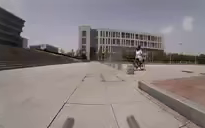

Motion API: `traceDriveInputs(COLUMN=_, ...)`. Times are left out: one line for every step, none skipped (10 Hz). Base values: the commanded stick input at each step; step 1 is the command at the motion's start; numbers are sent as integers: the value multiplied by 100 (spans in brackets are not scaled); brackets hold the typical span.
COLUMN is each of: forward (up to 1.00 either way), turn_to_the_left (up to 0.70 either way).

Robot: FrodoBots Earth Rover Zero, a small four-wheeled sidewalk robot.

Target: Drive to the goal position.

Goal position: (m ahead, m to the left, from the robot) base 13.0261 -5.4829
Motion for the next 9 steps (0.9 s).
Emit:
traceDriveInputs(forward=70, turn_to_the_left=0)
traceDriveInputs(forward=70, turn_to_the_left=0)
traceDriveInputs(forward=70, turn_to_the_left=3)
traceDriveInputs(forward=70, turn_to_the_left=30)
traceDriveInputs(forward=70, turn_to_the_left=35)
traceDriveInputs(forward=70, turn_to_the_left=35)
traceDriveInputs(forward=70, turn_to_the_left=4)
traceDriveInputs(forward=70, turn_to_the_left=0)
traceDriveInputs(forward=70, turn_to_the_left=0)
